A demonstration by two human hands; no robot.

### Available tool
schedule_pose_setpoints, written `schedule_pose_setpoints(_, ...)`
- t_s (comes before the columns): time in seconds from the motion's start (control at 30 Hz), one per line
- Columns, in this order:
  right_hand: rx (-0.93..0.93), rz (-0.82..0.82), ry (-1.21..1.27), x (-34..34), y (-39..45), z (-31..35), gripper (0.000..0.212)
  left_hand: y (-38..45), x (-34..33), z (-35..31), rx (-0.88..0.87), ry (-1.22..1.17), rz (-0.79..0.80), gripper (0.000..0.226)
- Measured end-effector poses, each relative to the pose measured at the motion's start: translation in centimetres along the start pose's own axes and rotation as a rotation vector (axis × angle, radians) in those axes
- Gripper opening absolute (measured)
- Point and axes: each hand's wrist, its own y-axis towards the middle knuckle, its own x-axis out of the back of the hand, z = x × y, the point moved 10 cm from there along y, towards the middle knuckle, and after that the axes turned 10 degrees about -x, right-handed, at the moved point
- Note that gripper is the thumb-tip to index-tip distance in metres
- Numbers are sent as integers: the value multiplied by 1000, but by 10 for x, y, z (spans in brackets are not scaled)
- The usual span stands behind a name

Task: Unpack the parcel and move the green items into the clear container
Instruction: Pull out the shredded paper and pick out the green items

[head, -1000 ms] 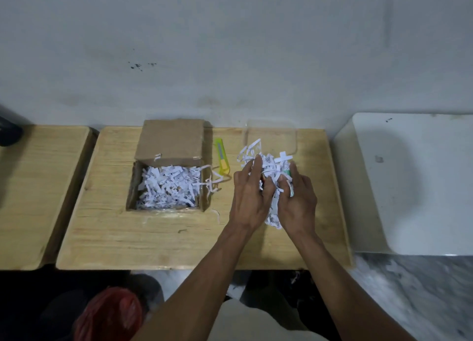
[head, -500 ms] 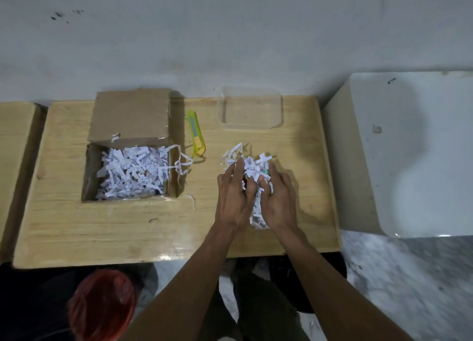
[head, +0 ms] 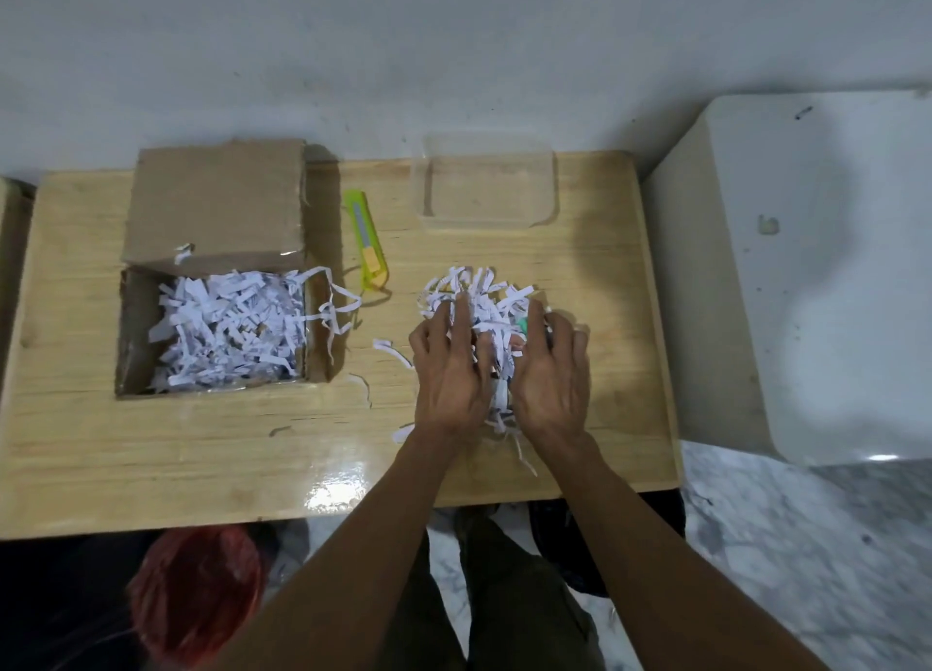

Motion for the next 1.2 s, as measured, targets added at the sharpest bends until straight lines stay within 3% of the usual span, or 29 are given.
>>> schedule_pose_setpoints(0.2,-10,47,-49,-1,0,-1,73,-5,5,2,73,42,33,64)
schedule_pose_setpoints(0.4,8,69,33,6,-2,-4,72,-7,15,-3,-8,32,18,64)
schedule_pose_setpoints(0.6,-9,81,117,22,-6,-7,58,-11,26,-13,-30,15,-2,56)
schedule_pose_setpoints(0.83,-58,135,161,34,-9,-10,58,-22,44,-19,-18,-5,-30,53)
schedule_pose_setpoints(1.2,44,-101,377,69,-23,-15,26,-39,68,11,-4,118,-119,51)
